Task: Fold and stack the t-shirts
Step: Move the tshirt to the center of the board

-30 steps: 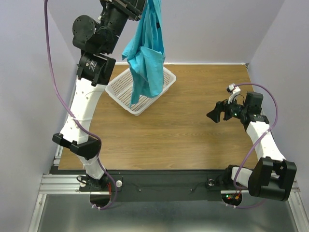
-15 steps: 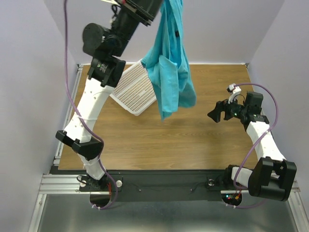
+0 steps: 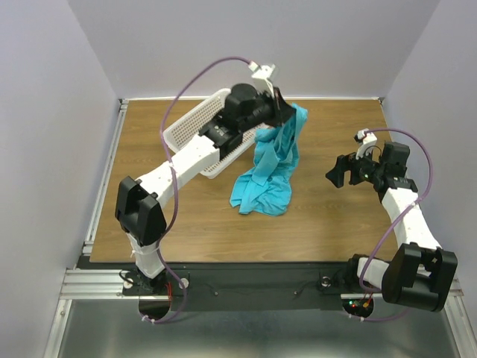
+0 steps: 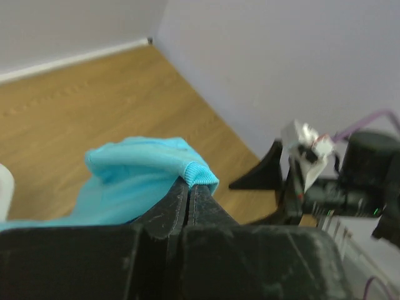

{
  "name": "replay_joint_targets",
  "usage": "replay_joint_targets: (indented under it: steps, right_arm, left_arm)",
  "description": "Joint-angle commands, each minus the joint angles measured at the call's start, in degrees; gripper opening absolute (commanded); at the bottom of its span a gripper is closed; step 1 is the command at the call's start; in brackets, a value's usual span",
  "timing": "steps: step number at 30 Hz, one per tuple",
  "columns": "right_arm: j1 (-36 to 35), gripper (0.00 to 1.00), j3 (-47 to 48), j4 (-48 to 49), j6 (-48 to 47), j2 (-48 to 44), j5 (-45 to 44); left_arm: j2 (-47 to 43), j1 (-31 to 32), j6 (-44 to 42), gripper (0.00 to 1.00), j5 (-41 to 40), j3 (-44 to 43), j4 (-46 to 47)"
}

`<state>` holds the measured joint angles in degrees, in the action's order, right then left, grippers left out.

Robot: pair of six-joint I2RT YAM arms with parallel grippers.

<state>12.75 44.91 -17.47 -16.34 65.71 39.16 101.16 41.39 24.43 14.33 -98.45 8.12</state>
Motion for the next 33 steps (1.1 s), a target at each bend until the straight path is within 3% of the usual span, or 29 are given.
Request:
replay_joint_targets:
  steps: [1, 5, 7, 9, 10, 17, 20, 23, 26, 33]
  right_arm:
    - [0.34, 1.0, 0.36, 2.18, -0.8, -0.59, -0.31]
    - [0.34, 1.0, 0.36, 2.18, -0.89, -0.5, -0.4]
    - [0.43, 1.0, 0.36, 2.18, -0.89, -0.32, -0.13]
    - [0.43, 1.0, 0.27, 2.18, -0.89, -0.24, -0.13]
    - [0.43, 1.0, 0.18, 2.18, -0.98, -0.23, -0.13]
    - [0.43, 1.0, 0.01, 2.09, -1.07, 0.38, 1.01]
    - [0.43, 1.0, 0.09, 2.18, -1.06, 0.82, 1.1]
    - [0.43, 1.0, 0.01, 2.18, -1.06, 1.08, 1.36]
    - [0.43, 1.0, 0.01, 2.18, -0.98, 1.43, 1.8]
    - [0.43, 1.0, 0.18, 2.09, -0.98, 2.31, 2.24]
  left_arm:
    - [-3.52, 5.19, -10.53, 0.0, -0.61, 2.47, 4.37]
    - [-3.08, 6.86, -14.05, 0.0, -5.0, 6.77, 2.17]
    - [-1.77, 7.22, -15.63, 0.07, -6.93, 7.13, 0.59]
    - [-1.15, 7.31, -16.51, 0.34, -8.26, 7.57, -1.26]
    - [-1.15, 7.48, -17.47, 0.54, -10.53, 7.92, -1.96]
    - [-6.94, 7.13, -26.77, 0.84, -28.38, 9.85, -3.37]
    - [-7.74, 5.82, -29.78, 0.84, -32.25, 10.39, -5.56]
    - [-6.78, 2.74, -32.95, 0.88, -30.51, 10.92, -10.64]
    - [-1.78, -0.51, -34.79, 0.88, -28.65, 4.97, -23.8]
    - [8.07, -3.42, -36.03, 0.88, -23.12, -4.98, -33.42]
